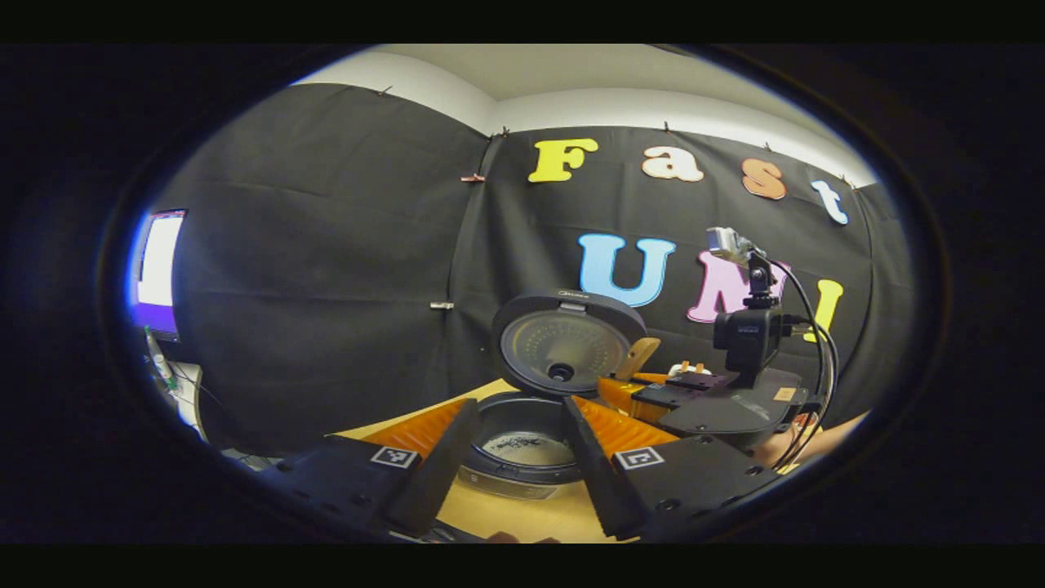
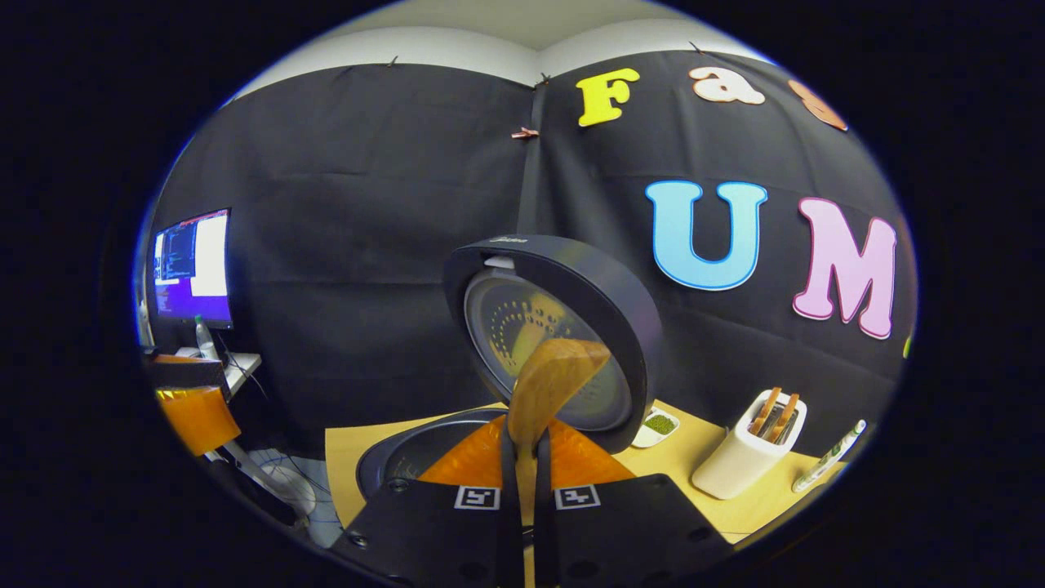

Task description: Close the left gripper, press the button to open the rice cooker; take a wooden spoon from the chopstick holder with the right hand, scoop a spoonful of rice and pour it into the rice cooker, then put the wooden spoon back into the chopstick holder.

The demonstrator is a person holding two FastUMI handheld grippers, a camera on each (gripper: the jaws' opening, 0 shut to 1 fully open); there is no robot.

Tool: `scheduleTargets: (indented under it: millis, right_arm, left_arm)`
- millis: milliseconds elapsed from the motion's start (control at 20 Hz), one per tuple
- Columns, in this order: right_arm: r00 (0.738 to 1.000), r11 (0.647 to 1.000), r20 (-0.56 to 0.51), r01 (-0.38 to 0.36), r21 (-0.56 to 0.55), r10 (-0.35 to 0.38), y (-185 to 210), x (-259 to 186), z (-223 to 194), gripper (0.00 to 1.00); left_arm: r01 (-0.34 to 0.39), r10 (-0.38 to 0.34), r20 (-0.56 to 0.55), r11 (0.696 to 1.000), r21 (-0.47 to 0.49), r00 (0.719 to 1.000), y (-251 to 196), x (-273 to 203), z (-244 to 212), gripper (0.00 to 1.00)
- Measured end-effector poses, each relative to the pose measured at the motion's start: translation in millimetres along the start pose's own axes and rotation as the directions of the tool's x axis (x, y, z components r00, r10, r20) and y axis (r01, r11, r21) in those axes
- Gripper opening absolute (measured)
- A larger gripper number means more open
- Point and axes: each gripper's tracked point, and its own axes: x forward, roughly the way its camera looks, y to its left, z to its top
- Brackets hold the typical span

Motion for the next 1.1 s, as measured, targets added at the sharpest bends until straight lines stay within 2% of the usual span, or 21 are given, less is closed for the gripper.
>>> scheduleTargets:
  millis: [250,400,550,750,1100]
  right_arm:
    - [0.999,0.987,0.047,-0.009,-0.163,0.017,8,-6,12,0.10]
    - [0.998,0.983,0.059,-0.019,-0.182,0.030,12,-10,13,0.10]
    - [0.998,0.993,0.061,-0.002,-0.118,0.009,6,-15,14,0.10]
    - [0.997,0.998,0.043,0.057,0.025,-0.058,-19,-28,12,0.10]
    - [0.985,0.967,0.017,0.163,0.194,-0.169,-71,-71,8,0.10]
  left_arm:
    - [0.005,-0.006,0.017,0.999,0.042,1.000,-4,-1,3,0.73]
    - [0.016,-0.016,0.013,0.999,0.038,1.000,-9,0,2,0.73]
    - [0.020,-0.021,0.014,0.999,0.050,1.000,-12,-1,3,0.73]
    - [0.023,-0.024,0.011,0.998,0.059,1.000,-16,-4,2,0.73]
    - [0.058,-0.059,0.007,0.995,0.076,0.998,-38,-5,2,0.73]
